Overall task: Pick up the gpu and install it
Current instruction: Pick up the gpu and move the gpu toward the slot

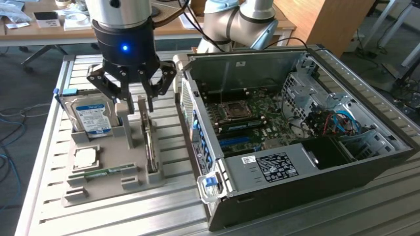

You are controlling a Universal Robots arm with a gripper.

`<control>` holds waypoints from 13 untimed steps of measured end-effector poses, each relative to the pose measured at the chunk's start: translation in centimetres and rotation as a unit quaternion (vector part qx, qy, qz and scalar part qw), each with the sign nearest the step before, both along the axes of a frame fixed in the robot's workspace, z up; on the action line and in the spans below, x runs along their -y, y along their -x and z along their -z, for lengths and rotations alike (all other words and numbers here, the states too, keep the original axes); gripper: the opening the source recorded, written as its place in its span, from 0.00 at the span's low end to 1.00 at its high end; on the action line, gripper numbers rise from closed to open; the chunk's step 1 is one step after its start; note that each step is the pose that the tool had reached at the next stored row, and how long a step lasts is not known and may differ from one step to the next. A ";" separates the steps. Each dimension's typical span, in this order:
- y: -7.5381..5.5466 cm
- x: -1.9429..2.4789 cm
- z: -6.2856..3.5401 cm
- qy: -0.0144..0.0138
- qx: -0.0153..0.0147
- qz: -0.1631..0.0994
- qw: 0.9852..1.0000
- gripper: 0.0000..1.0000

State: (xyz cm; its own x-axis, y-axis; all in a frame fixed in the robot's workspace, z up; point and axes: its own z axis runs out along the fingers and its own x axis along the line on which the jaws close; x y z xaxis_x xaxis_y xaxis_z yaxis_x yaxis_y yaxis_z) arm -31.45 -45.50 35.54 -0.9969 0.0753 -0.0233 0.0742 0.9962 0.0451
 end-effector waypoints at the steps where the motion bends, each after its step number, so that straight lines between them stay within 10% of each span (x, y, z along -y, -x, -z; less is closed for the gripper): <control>1: 0.0 0.00 0.05 0.000 0.000 0.000 1.000 0.42; 13: 0.0 0.00 0.65 0.000 0.000 0.000 1.000 0.42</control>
